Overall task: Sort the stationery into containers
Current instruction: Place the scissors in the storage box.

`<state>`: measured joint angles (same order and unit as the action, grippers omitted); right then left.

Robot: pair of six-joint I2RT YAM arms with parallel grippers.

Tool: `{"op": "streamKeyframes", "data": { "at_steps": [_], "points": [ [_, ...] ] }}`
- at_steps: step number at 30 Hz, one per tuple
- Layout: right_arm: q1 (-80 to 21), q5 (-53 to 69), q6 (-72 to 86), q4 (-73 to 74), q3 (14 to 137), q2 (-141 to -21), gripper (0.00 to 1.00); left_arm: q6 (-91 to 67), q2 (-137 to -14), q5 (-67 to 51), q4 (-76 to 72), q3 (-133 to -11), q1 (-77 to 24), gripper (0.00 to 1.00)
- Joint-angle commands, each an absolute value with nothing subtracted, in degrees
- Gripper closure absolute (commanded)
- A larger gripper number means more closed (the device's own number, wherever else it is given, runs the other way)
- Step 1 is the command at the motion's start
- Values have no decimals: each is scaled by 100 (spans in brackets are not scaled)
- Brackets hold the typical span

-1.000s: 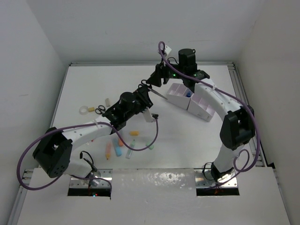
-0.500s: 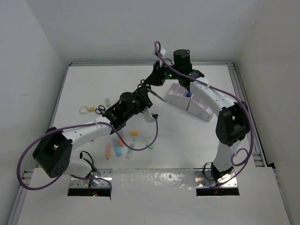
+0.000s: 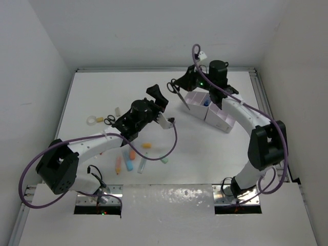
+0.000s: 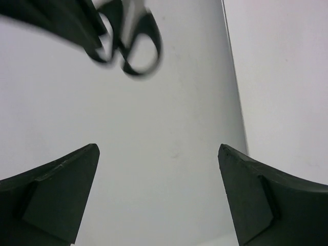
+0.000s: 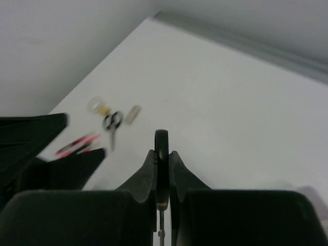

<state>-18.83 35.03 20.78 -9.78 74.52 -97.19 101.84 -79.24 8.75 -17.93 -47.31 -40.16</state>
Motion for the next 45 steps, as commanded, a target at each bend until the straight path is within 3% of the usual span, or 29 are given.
{"op": "streamKeyframes", "data": {
  "at_steps": [1, 4, 7, 10, 15, 25, 43, 45],
  "points": [
    [-1653, 1949, 2514, -2380, 7025, -8705, 100, 8774, -7805, 1641, -1795, -5193, -3982, 0],
    [-1547, 821, 2505, -2820, 6323, -8158, 100, 7475, -7787, 2143, -1443, -5404, -3920, 0],
    [-1407, -866, 2453, -3260, 5583, -7507, 100, 5490, -8014, 2636, 274, -6132, -3571, 0],
    [-1310, -2754, 2391, -4100, 4783, -7146, 100, 2944, -8645, 2349, 2716, -7501, -2921, 0],
    [-1283, -4033, 2057, -5263, 3948, -7285, 100, 1732, -9026, 1767, 3656, -7805, -2128, 0],
    [-1318, -4500, 1292, -7373, 3542, -8270, 100, 1336, -8745, 1758, 3507, -7330, -1521, 0],
    [-1362, -3560, 2118, -7453, 3191, -9263, 100, 1494, -8763, 1995, 3155, -7418, -1011, 0],
    [-1354, -3507, 2215, -7383, 3164, -9246, 95, 1503, -8815, 1995, 3129, -7462, -967, 0]
  ]
}}
